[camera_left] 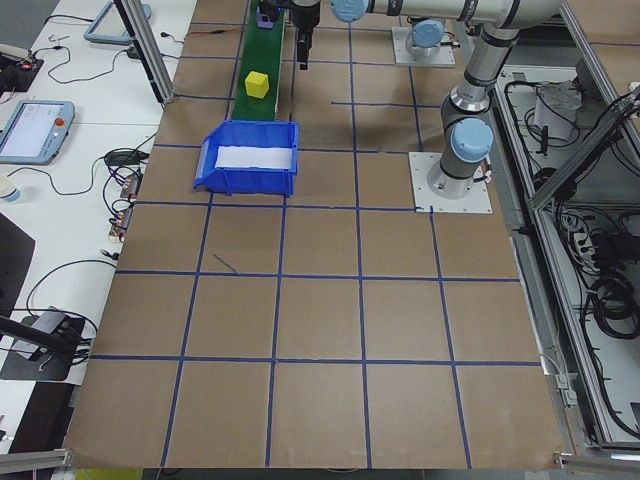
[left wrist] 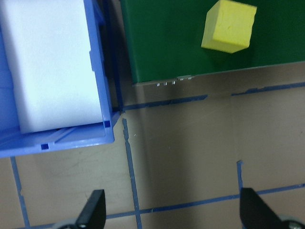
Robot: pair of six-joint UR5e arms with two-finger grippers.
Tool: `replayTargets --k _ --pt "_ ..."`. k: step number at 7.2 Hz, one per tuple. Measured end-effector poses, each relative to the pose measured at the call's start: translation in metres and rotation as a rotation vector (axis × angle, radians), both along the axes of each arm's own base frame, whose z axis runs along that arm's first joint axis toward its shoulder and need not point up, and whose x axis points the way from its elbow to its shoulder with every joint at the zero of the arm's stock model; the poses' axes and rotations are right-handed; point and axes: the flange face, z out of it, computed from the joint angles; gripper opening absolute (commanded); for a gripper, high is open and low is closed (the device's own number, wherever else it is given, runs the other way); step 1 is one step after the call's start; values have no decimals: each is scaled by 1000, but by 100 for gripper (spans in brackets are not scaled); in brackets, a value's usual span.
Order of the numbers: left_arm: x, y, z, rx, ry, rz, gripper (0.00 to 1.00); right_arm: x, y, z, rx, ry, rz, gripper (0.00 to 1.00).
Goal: Move block left to right into plate
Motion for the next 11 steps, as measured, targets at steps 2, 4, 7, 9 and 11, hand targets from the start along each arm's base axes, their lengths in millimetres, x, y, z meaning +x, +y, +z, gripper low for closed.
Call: replayTargets --k 2,4,7,9,11 --pt "4 5 4 -10 -59 -6 100 -95 30 39 12 51 -1 26" --pt "5 6 5 -17 -89 -1 100 -222 83 50 33 48 35 26" --pt "5 4 8 -41 -95 0 100 -354 165 14 30 52 -34 32" --pt "6 -1 6 -89 -103 5 100 -380 204 -39 34 49 -97 80" --pt "6 -1 6 -110 -108 5 100 -380 216 -58 28 59 -112 100"
